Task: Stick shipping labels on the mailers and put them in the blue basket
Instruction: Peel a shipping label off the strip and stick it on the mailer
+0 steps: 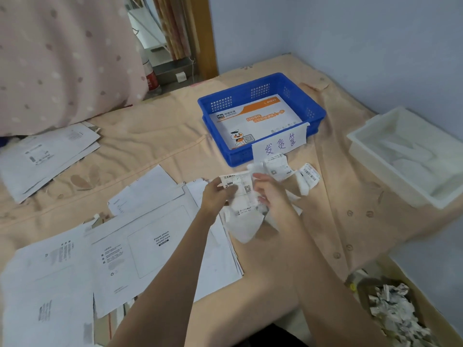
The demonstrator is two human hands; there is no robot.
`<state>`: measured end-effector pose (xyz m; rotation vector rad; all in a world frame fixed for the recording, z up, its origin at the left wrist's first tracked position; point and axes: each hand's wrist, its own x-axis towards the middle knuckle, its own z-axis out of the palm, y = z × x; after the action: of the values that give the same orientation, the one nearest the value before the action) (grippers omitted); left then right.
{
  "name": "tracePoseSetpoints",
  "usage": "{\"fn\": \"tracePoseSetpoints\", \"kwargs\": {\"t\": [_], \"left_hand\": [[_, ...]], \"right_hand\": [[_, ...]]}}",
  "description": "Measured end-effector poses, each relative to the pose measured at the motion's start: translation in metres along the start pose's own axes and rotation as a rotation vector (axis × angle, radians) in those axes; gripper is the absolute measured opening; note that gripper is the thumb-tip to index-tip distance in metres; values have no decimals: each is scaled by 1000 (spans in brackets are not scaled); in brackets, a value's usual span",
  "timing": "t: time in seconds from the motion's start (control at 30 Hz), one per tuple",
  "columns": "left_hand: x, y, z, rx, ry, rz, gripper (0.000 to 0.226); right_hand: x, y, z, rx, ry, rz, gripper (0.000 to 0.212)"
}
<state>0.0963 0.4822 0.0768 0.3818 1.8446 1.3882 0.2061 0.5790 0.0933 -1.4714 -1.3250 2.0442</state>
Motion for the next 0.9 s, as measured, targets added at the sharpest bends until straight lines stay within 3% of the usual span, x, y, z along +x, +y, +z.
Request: {"fn": "tracePoseSetpoints", "kwargs": {"t": [0.1,0.17,0.23,0.33,0.4,0.5,0.6,0.63,0.8,0.9], "left_hand": [[-4,-2,-19,-46,39,-16,15],[-6,-5,-33,-62,84,-11,15],[-8,-8,-48,-66,142,12,14],[-9,-9,-64,-103,224,24,11],[-8,-9,-74,-164,303,19,10],[-4,-7,-88,-232,371,16,11],[-2,-6,-97,-236,351,-4,7],[-3,-6,-99,-236,343,-15,2],[-7,-22,-109,-239,371,-76,28],[-15,-34,-118,-253,390,-126,23]], "right_hand": [[-5,9,25,-101,-18,23,8],[-3,16,40,-190,-6,4,19],[-8,21,52,-275,-93,45,30],[-14,32,59,-399,-278,135,32],[-13,41,63,-428,-295,123,31],[-5,50,66,-479,-47,14,29],[-3,50,63,-582,447,-117,55],[-4,48,61,-651,515,-157,60],[-3,44,83,-830,430,-384,45],[-8,49,107,-1055,413,-552,34]]}}
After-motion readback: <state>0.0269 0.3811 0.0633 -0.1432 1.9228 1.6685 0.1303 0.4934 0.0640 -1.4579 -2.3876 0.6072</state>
